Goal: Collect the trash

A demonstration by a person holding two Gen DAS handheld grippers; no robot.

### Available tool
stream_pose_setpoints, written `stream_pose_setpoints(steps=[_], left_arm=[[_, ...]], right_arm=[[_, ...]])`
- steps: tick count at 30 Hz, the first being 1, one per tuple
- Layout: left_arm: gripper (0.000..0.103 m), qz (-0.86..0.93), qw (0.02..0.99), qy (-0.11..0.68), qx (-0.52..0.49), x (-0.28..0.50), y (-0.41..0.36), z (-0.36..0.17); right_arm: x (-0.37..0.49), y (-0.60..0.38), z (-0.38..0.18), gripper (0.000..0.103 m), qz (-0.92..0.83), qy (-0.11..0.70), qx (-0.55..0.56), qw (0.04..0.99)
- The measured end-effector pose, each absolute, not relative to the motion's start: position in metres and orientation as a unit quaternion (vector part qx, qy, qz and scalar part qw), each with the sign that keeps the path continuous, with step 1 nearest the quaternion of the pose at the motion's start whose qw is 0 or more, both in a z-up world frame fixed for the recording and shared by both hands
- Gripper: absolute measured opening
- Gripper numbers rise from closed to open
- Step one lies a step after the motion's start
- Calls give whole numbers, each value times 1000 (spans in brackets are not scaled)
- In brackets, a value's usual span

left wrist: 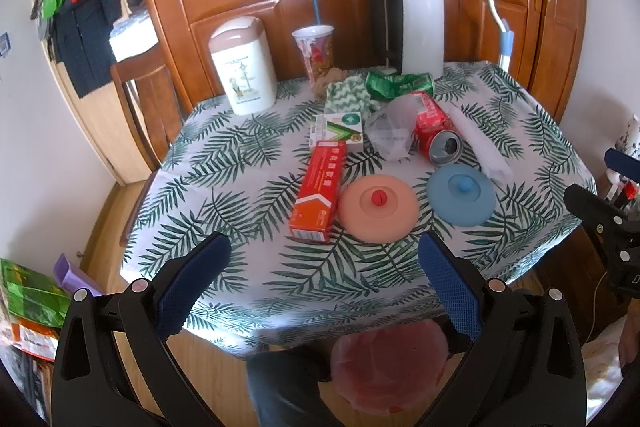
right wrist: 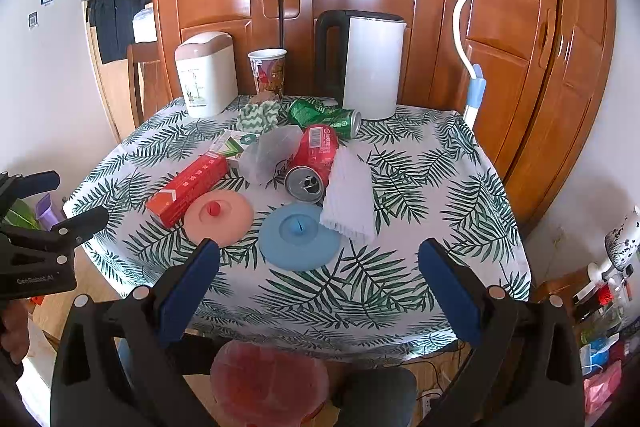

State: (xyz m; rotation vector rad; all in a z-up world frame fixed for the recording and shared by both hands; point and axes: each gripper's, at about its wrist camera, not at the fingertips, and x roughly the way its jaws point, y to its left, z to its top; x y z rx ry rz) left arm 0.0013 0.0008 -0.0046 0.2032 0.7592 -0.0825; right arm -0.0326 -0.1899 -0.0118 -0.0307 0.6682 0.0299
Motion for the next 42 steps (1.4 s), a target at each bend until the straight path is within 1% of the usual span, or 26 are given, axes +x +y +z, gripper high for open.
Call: stream_pose_setpoints(steps=[20,36,39,41,42], left_arm=[[97,-40,922,371,101,1,3,-8],[97,-49,918,379,109,15,-6,-26],[97,-53,915,385,111,22,-10,-34],[95,-58,913,388,112,27,-14,-39],[93,-59,912,390,112,29,-16,-42]], right_arm=[[-31,-192,-15,98,19,335,-10,942],[-21,-192,-30,98,49,340,3,939],[-17,-192,-37,96,52,342,4,938],[-11,-192,-42,90,54,348,6,936],[-8,-193,-46,89,55,351,8,935]])
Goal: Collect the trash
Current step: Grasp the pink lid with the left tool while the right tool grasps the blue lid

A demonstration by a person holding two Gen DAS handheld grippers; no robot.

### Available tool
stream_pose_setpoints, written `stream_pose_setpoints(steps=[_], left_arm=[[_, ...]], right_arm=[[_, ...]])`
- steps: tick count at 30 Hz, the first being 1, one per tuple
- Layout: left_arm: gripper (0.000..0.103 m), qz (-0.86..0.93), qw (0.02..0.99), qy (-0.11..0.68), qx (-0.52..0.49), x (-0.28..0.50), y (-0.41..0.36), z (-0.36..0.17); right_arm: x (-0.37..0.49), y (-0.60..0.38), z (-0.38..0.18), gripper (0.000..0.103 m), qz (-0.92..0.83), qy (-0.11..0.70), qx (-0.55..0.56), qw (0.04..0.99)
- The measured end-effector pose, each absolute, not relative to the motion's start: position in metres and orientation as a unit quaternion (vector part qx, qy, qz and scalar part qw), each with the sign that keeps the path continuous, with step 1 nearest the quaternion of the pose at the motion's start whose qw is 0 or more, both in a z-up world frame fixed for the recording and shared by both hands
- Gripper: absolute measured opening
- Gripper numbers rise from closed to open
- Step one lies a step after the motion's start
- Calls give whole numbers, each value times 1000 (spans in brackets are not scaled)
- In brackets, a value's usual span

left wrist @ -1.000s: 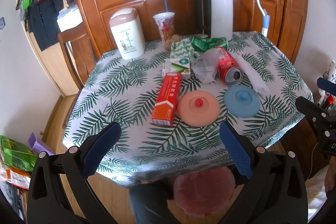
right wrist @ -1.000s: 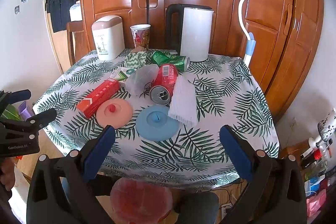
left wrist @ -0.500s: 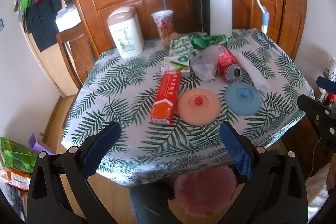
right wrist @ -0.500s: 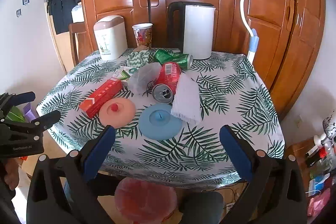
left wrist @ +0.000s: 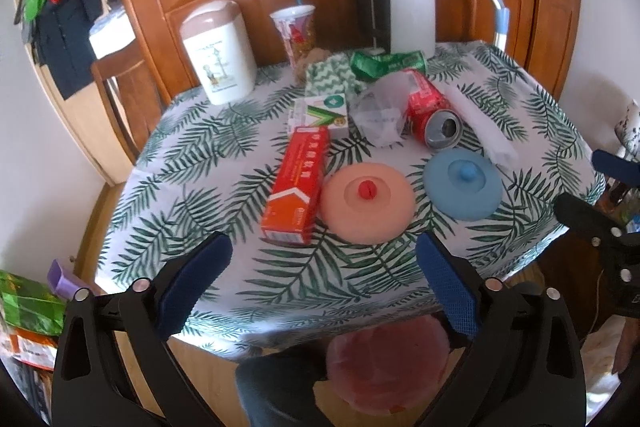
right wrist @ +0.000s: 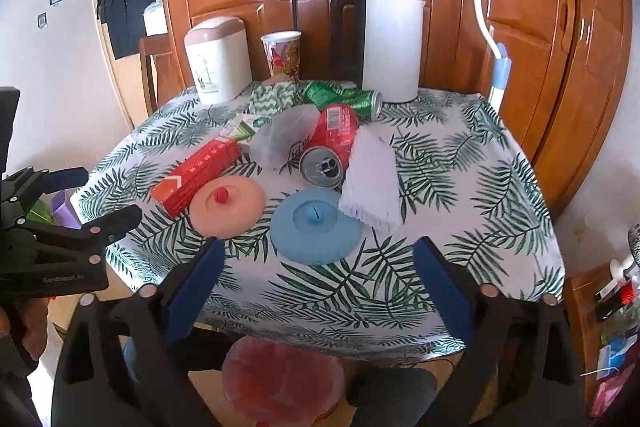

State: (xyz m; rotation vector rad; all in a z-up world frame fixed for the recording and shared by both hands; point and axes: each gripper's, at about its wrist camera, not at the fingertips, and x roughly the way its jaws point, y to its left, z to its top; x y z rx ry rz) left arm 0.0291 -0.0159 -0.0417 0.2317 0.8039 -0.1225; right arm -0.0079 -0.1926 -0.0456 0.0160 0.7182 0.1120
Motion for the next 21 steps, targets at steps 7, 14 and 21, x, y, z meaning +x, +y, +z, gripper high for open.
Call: stream_pose_setpoints(steps=[7,14,21], left_arm=[[90,-77,904,405,110,47,-30,-62],[89,-106,900,415,79,67,-33,-76],[89,-103,907,401,74,74,-33,-83]], right_arm=[[14,-191,-67,77,65,366,15,928],[35,-187,-87,75,81,373,20,924],[42,-187,-95,77,82,361,24,929]])
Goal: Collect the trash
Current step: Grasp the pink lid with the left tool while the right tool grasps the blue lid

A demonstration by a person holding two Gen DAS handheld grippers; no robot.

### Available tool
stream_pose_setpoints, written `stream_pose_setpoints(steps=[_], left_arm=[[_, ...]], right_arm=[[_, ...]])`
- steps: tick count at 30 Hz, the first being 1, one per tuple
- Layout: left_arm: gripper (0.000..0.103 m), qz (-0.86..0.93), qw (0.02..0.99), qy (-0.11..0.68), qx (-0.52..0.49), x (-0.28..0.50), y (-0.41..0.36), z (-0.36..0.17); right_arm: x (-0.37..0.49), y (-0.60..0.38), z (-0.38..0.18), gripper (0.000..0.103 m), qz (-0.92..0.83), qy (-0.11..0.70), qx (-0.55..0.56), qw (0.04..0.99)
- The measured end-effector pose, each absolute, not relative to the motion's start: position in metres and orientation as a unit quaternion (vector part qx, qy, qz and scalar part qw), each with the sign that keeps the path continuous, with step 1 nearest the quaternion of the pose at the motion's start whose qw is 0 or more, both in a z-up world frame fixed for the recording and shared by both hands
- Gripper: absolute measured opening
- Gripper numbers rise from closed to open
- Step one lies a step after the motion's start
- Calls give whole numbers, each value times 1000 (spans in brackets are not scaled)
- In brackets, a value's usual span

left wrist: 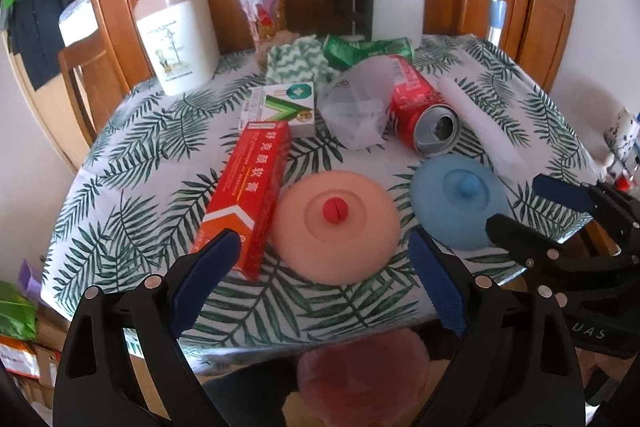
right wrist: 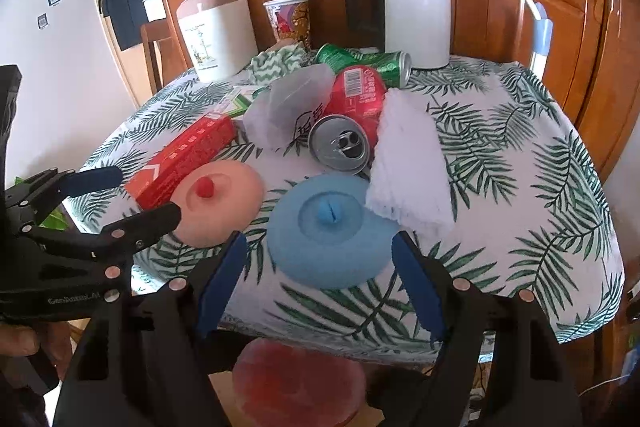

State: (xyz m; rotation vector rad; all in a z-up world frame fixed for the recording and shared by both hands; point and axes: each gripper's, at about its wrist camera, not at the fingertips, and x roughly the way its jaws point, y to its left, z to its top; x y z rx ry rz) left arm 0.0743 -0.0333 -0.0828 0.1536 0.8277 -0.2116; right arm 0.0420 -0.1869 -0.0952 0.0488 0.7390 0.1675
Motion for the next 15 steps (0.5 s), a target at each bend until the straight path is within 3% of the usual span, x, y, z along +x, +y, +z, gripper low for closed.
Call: stream_pose_setpoints(steps=[3,5,9,15], left_arm=[[92,-101,914,393,30,75,-23,-84],[95,-76,926,367,39,71,-22,-84],[97,-82,915,379,110,71,-33,-83],[97,-124,905,400,79,79,-33,-87]], right_arm=[[39,-188,-95,83,70,342,6,937],[39,-190,-94,93,61,336,-5,940],[34,-195,-91,95,64,318,1,946],[43,-198,-97,98,66,351,3,934]])
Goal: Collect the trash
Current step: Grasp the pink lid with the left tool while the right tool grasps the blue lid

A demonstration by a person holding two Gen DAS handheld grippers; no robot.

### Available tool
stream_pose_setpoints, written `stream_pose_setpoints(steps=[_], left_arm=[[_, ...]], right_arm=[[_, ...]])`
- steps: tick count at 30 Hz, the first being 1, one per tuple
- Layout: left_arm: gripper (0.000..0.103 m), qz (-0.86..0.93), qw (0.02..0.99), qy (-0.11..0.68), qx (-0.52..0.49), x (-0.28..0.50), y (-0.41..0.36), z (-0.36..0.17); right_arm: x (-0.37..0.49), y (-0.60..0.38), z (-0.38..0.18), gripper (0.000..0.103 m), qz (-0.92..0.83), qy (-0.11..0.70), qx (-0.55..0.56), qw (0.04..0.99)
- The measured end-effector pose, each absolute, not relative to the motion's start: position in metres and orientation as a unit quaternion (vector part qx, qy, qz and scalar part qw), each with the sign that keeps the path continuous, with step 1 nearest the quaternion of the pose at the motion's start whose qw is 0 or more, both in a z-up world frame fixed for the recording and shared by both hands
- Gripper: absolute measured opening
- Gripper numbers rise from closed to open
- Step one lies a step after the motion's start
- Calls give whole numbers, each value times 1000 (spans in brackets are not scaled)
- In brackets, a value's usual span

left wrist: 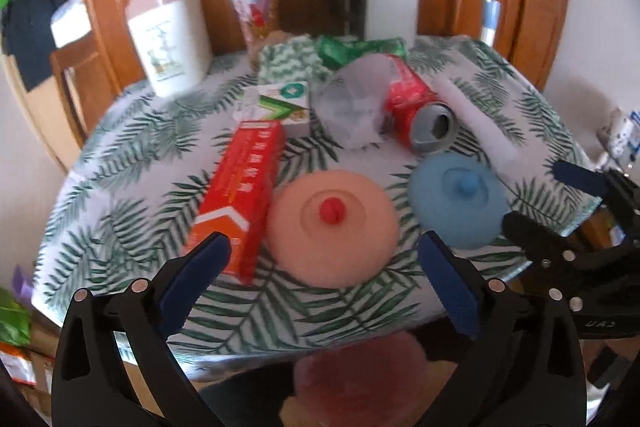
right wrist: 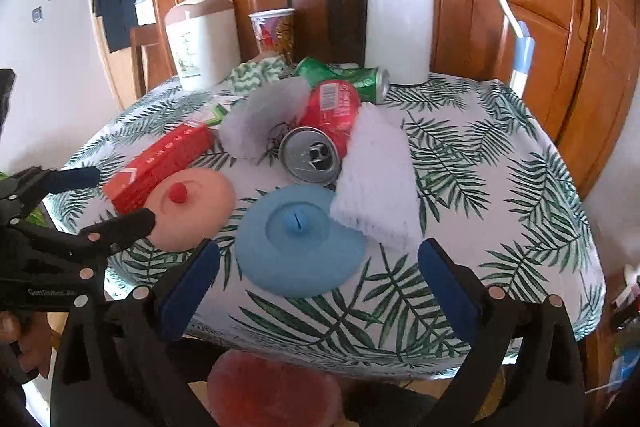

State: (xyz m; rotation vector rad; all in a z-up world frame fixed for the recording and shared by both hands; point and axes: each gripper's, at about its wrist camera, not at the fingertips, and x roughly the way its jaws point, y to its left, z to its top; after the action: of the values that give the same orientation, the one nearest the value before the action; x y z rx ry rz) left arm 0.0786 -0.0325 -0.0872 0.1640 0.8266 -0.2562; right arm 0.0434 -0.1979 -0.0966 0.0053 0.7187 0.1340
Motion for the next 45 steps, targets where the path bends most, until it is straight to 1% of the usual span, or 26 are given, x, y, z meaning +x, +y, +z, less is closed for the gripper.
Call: stream_pose_setpoints(steps=[3,4,5,8,10,11,12,14,16,18,20,21,24,29,30,31,35,37,38,39,40,45], left_arm=[[97,-130,904,397,88,79,-38,-90],[97,-130,903,399,91,80,-39,-91],[97,-129,904,398,93,81,-40,-92],[93,-129,902,401,92,84,-38,-94],[90,-129,902,403,92,85,-37,-95],[90,-129,901,403,94,86,-37,-96],[90,-129,901,404,95,86,-37,-96],[89,-130,900,404,95,87,-37,-97],[88,-133,899,405,97,88,-39,-99],[88,-136,899,405,98,90,-41,-100],[87,-140,897,408,96,93,-42,-101],[85,-141,897,408,95,93,-43,-102],[85,-146,896,410,88,95,-44,-104],[84,-154,896,408,77,98,-44,-104],[81,-156,896,409,74,99,-43,-104],[76,-159,896,410,70,100,-43,-105],[69,-167,894,412,56,107,-42,-108],[58,-165,893,413,61,111,-44,-111],[55,-158,894,413,72,112,-46,-112],[47,-156,894,412,79,113,-47,-114],[44,-158,893,413,80,113,-48,-115],[38,-156,898,404,81,113,-48,-115]], right_arm=[[45,-200,-100,97,79,352,9,932],[45,-199,-101,92,81,354,8,932],[47,-197,-103,81,87,358,8,930],[54,-193,-107,65,100,367,6,925],[58,-189,-109,62,104,370,3,923],[60,-187,-110,58,107,371,2,922],[62,-186,-112,55,109,373,1,921],[66,-182,-113,46,114,374,0,920],[71,-180,-116,42,114,376,-2,919],[76,-179,-117,42,114,376,0,919],[80,-177,-119,36,113,377,-3,919],[81,-177,-119,34,113,377,-4,919],[85,-177,-120,33,112,374,-5,921],[85,-174,-120,25,106,368,-15,924],[85,-175,-121,22,102,368,-17,924],[84,-176,-121,18,99,367,-17,925],[83,-175,-123,18,94,363,-21,927],[83,-173,-125,18,91,361,-28,928],[82,-173,-126,18,90,359,-29,928],[82,-172,-126,18,90,358,-30,929],[81,-172,-126,18,90,357,-31,929],[81,-173,-127,18,90,355,-33,930]])
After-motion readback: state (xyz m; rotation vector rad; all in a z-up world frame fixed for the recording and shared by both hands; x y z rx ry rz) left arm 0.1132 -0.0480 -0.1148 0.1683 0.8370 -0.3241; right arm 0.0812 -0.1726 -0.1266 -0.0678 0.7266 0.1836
